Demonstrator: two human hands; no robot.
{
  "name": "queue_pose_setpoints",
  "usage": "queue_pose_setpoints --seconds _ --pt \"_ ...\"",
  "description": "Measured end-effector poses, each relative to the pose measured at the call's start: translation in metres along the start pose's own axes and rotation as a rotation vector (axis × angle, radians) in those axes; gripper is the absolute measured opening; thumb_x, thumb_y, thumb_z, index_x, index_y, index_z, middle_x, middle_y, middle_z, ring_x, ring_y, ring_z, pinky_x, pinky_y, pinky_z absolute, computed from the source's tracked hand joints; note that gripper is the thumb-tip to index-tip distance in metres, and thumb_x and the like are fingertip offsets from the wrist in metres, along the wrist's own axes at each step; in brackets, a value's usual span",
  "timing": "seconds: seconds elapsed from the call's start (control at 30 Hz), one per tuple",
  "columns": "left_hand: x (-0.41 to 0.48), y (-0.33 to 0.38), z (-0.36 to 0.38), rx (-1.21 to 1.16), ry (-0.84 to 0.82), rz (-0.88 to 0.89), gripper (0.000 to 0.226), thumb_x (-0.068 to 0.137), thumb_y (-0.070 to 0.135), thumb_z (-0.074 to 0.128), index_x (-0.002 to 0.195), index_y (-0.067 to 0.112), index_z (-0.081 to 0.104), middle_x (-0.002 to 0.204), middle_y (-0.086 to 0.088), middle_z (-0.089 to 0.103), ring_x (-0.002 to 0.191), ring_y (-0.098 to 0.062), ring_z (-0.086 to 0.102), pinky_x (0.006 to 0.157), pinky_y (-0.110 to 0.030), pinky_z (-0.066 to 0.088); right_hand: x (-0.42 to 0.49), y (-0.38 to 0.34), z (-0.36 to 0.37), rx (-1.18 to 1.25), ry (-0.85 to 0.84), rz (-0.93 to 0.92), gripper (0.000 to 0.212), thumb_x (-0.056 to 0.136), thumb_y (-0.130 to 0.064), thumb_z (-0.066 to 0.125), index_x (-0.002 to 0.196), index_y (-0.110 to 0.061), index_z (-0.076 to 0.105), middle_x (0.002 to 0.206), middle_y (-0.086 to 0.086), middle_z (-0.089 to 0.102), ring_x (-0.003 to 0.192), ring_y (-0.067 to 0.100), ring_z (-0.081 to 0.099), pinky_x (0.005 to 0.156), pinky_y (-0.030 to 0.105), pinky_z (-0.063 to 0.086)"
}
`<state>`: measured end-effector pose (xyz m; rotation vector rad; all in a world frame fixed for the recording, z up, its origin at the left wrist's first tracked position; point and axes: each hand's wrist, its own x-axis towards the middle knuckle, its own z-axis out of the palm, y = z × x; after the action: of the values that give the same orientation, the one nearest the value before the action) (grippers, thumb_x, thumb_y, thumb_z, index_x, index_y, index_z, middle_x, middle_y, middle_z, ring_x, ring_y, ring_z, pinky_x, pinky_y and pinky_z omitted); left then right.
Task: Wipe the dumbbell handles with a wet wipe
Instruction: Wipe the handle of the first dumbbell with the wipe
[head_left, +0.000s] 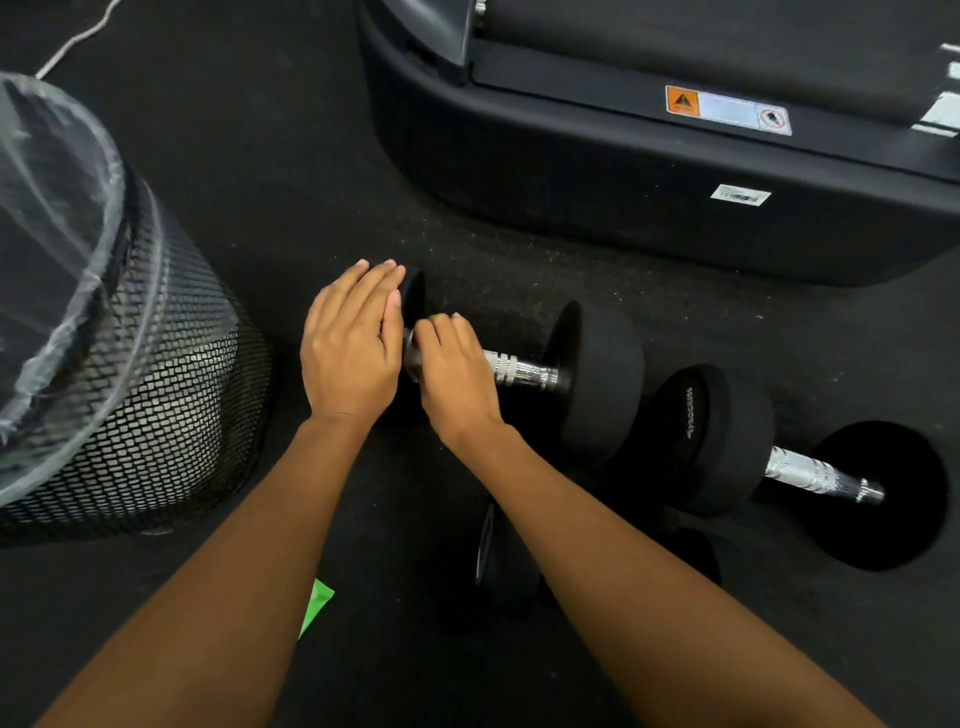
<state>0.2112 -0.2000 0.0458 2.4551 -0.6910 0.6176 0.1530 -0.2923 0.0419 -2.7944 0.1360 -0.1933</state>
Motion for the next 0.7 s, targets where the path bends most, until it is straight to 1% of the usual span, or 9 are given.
queue_pose_setpoints --seconds 0.1,0.2,0.3,0.4,0.43,0.5,0.57,0.63,0.7 --pt "-0.001 0.000 0.000 -0.003 0.000 0.005 0.035 0.099 0.020 0.035 0.123 0.010 0.058 0.126 -0.002 0.060 0.125 -0.018 0.047 0.105 -0.032 0.031 -0.008 0.011 0.000 -0.011 0.023 -0.045 0.045 0.057 0.008 0.074 0.096 -0.003 0.057 0.097 0.013 0.058 0.094 0.029 0.054 0.105 0.040 0.036" --pt "-0.001 -0.001 0.001 -0.012 0.009 0.003 0.034 0.099 0.020 0.036 0.122 0.011 0.059 0.125 -0.002 0.060 0.125 -0.017 0.047 0.105 -0.033 0.032 -0.019 0.028 -0.001 0.012 0.095 -0.006 0.044 0.058 0.009 0.075 0.098 -0.002 0.059 0.099 0.012 0.060 0.093 0.028 0.056 0.104 0.038 0.037" --pt "0.000 -0.001 0.002 -0.018 0.013 0.002 0.033 0.099 0.020 0.036 0.122 0.011 0.059 0.125 -0.001 0.060 0.124 -0.017 0.047 0.105 -0.033 0.033 -0.028 0.036 -0.004 0.057 0.126 0.086 0.035 0.073 0.002 0.072 0.106 -0.001 0.060 0.106 0.013 0.061 0.102 0.028 0.055 0.107 0.036 0.031" --pt "0.000 0.000 0.002 -0.015 0.017 -0.003 0.034 0.099 0.021 0.036 0.121 0.011 0.060 0.125 -0.001 0.061 0.124 -0.017 0.047 0.106 -0.032 0.031 -0.024 0.037 -0.005 0.080 0.062 0.152 0.028 0.090 -0.006 0.057 0.117 -0.004 0.057 0.115 0.010 0.060 0.112 0.026 0.048 0.110 0.033 0.024" --pt "0.000 0.000 0.002 -0.013 0.016 -0.004 0.034 0.099 0.021 0.036 0.121 0.012 0.060 0.125 -0.001 0.061 0.124 -0.017 0.047 0.106 -0.031 0.030 -0.019 0.037 -0.006 0.064 0.031 0.163 0.027 0.091 -0.007 0.056 0.117 -0.006 0.057 0.113 0.008 0.061 0.111 0.024 0.048 0.107 0.031 0.026" --pt "0.000 0.000 0.002 -0.011 0.014 -0.005 0.034 0.099 0.021 0.036 0.121 0.011 0.060 0.125 -0.001 0.061 0.124 -0.017 0.047 0.106 -0.030 0.029 -0.010 0.038 -0.007 0.032 -0.037 0.169 0.023 0.089 -0.006 0.057 0.112 -0.008 0.058 0.107 0.007 0.062 0.104 0.023 0.050 0.094 0.029 0.036" --pt "-0.001 0.000 0.002 -0.018 0.016 0.000 0.034 0.099 0.020 0.036 0.121 0.011 0.060 0.124 -0.002 0.061 0.124 -0.017 0.048 0.105 -0.032 0.031 -0.008 0.038 -0.007 0.047 -0.054 0.155 0.021 0.089 -0.006 0.057 0.110 -0.007 0.060 0.105 0.009 0.063 0.101 0.025 0.051 0.086 0.030 0.040" --pt "-0.001 0.000 0.002 -0.023 0.021 0.007 0.033 0.099 0.020 0.037 0.121 0.010 0.060 0.124 -0.003 0.061 0.124 -0.018 0.048 0.105 -0.033 0.033 -0.015 0.038 -0.007 0.099 -0.013 0.131 0.026 0.092 -0.006 0.054 0.118 -0.004 0.059 0.112 0.012 0.063 0.106 0.027 0.052 0.095 0.033 0.040" --pt "-0.001 0.000 0.002 -0.022 0.029 0.010 0.033 0.099 0.019 0.037 0.120 0.010 0.060 0.124 -0.003 0.061 0.123 -0.018 0.048 0.104 -0.032 0.033 -0.023 0.039 -0.004 0.151 0.066 0.097 0.030 0.091 -0.002 0.053 0.121 0.001 0.057 0.116 0.015 0.063 0.108 0.031 0.055 0.106 0.035 0.032"
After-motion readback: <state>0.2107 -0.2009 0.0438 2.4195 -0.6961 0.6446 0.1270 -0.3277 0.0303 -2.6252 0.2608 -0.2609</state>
